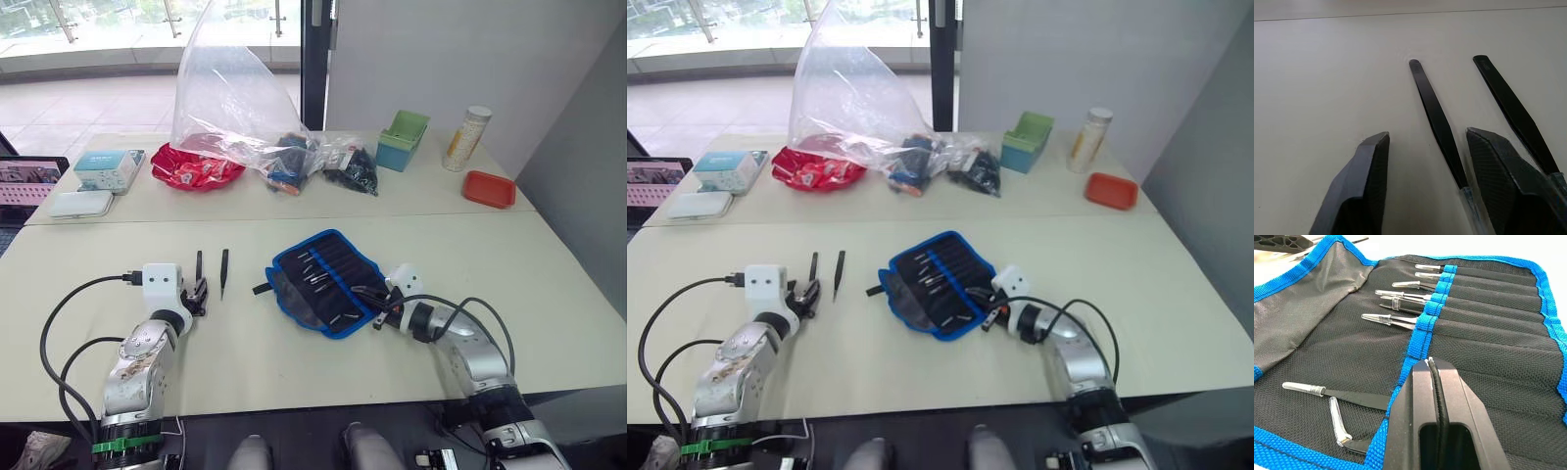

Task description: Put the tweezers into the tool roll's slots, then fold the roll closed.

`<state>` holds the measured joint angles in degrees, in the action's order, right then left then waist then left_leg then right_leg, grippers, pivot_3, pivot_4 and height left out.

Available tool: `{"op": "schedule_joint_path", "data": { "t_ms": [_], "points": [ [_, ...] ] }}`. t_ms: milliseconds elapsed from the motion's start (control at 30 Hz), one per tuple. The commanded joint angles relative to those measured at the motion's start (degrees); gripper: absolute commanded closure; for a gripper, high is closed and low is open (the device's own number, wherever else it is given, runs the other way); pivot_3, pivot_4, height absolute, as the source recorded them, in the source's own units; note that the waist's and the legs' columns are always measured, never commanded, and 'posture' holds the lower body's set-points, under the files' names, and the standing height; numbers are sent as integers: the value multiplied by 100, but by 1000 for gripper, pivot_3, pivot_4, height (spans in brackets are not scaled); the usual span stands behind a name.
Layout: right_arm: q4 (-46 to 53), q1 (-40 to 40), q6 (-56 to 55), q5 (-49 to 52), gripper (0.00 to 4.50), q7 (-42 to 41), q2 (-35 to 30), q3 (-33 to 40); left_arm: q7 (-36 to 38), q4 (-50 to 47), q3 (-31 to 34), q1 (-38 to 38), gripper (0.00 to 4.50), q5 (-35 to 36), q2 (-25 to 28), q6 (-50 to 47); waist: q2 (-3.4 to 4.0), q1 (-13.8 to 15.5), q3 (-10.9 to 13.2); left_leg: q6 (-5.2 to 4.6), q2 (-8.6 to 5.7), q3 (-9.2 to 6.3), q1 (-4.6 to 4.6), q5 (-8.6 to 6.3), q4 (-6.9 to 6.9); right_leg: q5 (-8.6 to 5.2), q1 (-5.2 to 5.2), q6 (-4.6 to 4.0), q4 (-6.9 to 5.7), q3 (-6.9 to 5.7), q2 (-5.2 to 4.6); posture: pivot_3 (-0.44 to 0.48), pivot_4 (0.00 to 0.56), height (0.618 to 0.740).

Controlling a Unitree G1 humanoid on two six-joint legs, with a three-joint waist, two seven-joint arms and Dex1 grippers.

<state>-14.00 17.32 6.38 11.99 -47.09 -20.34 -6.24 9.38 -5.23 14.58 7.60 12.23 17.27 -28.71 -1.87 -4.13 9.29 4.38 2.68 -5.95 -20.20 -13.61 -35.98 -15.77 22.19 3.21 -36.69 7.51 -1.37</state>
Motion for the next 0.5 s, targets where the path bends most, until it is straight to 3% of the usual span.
{"op": "schedule_joint_path", "data": {
  "t_ms": [33,133,367,500],
  "points": [
    [-239,-270,396,-154,4500,72,51,-207,46,180,-207,-25,3430,14,-138,-149,3,8,-2,0,0,0,0,0,0,0,0,0,1,0,0,0,150,740],
    [-165,-305,455,-45,4500,126,115,-113,88,232,-113,0,4429,19,-116,-94,4,12,-3,0,0,0,0,0,1,0,0,0,2,0,0,0,150,740],
    [54,-307,701,58,4500,244,204,1,345,93,57,107,4429,130,-8,227,3,13,0,0,0,-2,-3,0,2,-1,2,-1,4,-1,0,0,150,740],
    [180,-324,800,112,4500,242,172,88,1020,-314,64,52,4429,388,412,248,-17,6,13,0,0,-2,-13,0,2,-1,8,0,11,-1,0,0,150,740]
  ]
}}
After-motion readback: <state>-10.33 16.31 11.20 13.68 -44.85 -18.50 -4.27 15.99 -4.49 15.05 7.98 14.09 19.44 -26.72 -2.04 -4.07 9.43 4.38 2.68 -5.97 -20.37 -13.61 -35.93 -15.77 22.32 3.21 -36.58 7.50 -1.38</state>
